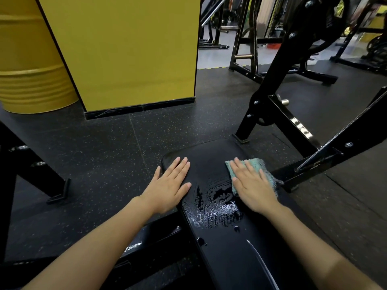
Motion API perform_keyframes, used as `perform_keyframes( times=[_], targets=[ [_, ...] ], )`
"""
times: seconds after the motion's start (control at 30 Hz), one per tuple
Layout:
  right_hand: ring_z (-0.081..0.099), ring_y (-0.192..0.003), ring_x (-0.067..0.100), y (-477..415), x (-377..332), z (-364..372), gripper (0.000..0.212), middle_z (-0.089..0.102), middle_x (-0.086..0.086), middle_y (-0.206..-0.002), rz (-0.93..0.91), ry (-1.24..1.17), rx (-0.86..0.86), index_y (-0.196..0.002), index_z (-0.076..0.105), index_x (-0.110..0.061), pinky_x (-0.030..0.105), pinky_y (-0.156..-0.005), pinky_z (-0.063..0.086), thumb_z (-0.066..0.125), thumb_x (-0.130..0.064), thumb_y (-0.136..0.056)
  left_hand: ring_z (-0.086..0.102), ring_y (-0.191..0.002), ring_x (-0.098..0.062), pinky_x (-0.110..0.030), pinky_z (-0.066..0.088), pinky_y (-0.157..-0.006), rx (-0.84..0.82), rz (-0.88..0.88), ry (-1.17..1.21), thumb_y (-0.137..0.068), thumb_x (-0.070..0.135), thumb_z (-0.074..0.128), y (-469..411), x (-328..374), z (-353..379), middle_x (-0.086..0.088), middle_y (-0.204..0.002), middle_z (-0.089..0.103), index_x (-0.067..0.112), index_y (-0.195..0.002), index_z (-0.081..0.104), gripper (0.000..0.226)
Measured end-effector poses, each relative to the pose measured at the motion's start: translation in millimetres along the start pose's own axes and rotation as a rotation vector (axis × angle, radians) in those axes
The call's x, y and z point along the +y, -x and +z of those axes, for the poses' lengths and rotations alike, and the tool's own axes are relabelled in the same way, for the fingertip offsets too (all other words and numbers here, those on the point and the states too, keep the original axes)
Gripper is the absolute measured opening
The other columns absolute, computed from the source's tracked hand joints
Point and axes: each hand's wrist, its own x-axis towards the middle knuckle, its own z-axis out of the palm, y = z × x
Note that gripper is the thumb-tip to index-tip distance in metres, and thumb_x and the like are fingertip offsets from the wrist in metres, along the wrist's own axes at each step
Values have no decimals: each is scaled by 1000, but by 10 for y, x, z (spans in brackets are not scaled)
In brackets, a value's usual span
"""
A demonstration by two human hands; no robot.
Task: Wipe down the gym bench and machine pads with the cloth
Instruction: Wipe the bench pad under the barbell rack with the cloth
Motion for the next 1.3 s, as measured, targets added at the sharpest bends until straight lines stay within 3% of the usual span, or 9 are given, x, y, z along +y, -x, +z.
perform_keyframes(
  times=[0.13,0.3,0.47,0.63,0.73,0.9,1.0,1.1,1.3],
  targets=[
    [-15,-149,4,293,-326,66,56,-12,-22,-160,-157,-16,-17,-156,-3,-37,33,-119,-11,5,-43,-101,-34,-140,-3,-48,-9,-120,12,10,-14,-76,75,-16,-6,-8,9,16,-156,-28,24,-156,-14,94],
    [-16,-145,-7,486,-297,83,50,-11,-31,-156,-313,-42,-45,-155,2,-44,22,-116,-14,16,-41,-107,-27,-145,-5,-47,-7,-122,-3,-31,-11,-107,43,13,35,104,-23,11,-161,-24,21,-156,-13,60],
    [-15,-143,-8,366,183,-40,59,-9,-30,-156,-198,-15,-44,-153,1,-43,30,-122,-5,6,-49,-94,-26,-146,-6,-45,-10,-122,-5,16,3,-107,41,15,94,114,-8,13,-162,-22,23,-157,-12,59],
    [-7,-149,2,325,451,-100,50,2,-20,-163,-24,-53,2,-156,9,-37,35,-121,-3,21,-35,-108,-29,-145,-5,-46,-12,-121,-14,88,36,-107,43,16,156,139,28,18,-160,-23,28,-157,-12,59],
    [-9,-150,5,370,289,-30,51,-3,-19,-163,28,-20,18,-157,5,-36,36,-120,-6,12,-39,-106,-30,-144,-5,-47,-12,-122,-17,112,37,-107,44,16,176,141,42,20,-159,-24,29,-156,-11,58],
    [-16,-148,1,566,-127,55,77,-14,-26,-158,-105,6,-6,-155,-4,-41,29,-116,-13,-14,-57,-81,-28,-145,-4,-47,-12,-121,-12,120,34,-107,43,16,168,133,55,21,-160,-23,29,-157,-11,58],
    [-18,-147,-1,629,-487,152,80,-14,-27,-158,-220,-26,-41,-156,-2,-41,27,-114,-16,-15,-56,-78,-26,-146,-2,-48,-10,-121,-1,121,37,-105,49,14,155,122,75,20,-161,-20,28,-157,-9,60],
    [-19,-145,-4,621,-698,219,80,-12,-25,-160,-273,-31,-40,-156,-2,-39,27,-115,-17,-15,-55,-79,-25,-146,-1,-47,-11,-120,5,139,47,-84,64,-5,151,100,85,20,-160,-20,28,-157,-7,81],
    [-28,-141,-8,952,-644,200,70,-21,-30,-156,-321,-43,-74,-154,-9,-43,25,-117,-18,-12,-54,-84,-23,-147,-2,-47,-12,-120,14,137,73,-108,36,20,166,107,79,20,-161,-18,28,-157,-6,57]
  ],
)
